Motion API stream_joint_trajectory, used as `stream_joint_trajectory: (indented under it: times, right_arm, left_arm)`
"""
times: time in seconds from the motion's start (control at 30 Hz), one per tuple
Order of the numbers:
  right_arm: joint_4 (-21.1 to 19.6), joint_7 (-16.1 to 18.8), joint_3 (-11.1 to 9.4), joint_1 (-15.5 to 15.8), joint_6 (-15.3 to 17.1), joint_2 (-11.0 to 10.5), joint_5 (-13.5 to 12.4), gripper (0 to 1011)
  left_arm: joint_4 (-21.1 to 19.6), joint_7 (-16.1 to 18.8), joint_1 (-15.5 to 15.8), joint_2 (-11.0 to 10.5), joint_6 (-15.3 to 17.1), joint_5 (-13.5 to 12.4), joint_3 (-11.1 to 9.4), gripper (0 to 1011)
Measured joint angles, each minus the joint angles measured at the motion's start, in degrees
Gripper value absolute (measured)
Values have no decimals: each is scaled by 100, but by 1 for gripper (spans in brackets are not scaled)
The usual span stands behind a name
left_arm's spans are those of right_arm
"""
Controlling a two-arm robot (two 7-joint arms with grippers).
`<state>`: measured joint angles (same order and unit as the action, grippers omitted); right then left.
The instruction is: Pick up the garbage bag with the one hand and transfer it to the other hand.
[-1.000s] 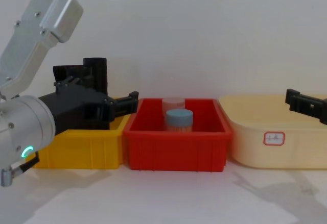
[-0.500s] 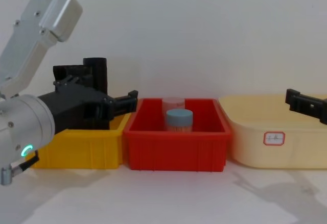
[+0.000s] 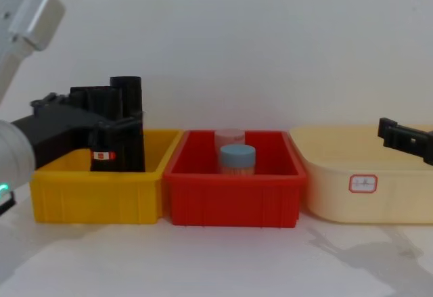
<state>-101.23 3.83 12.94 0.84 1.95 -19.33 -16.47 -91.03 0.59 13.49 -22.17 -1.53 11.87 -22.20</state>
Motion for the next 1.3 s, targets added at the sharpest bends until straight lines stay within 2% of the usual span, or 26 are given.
stream_joint_trajectory:
  times: [0.33,0.53,0.9,1.3]
  right_arm:
    - [0,0,0,0,0,0,0,1000]
    - [0,0,0,0,0,0,0,1000]
    - [0,0,0,0,0,0,0,1000]
    - [0,0,0,0,0,0,0,1000]
  left_arm:
    - [276,78,15,-18,-43,109,296,1000]
    - [500,-40,124,14,60,266,419,1000]
    - [963,-415,439,107,222,494,472,1000]
    - [1468,-784,828,227,154,514,406,1000]
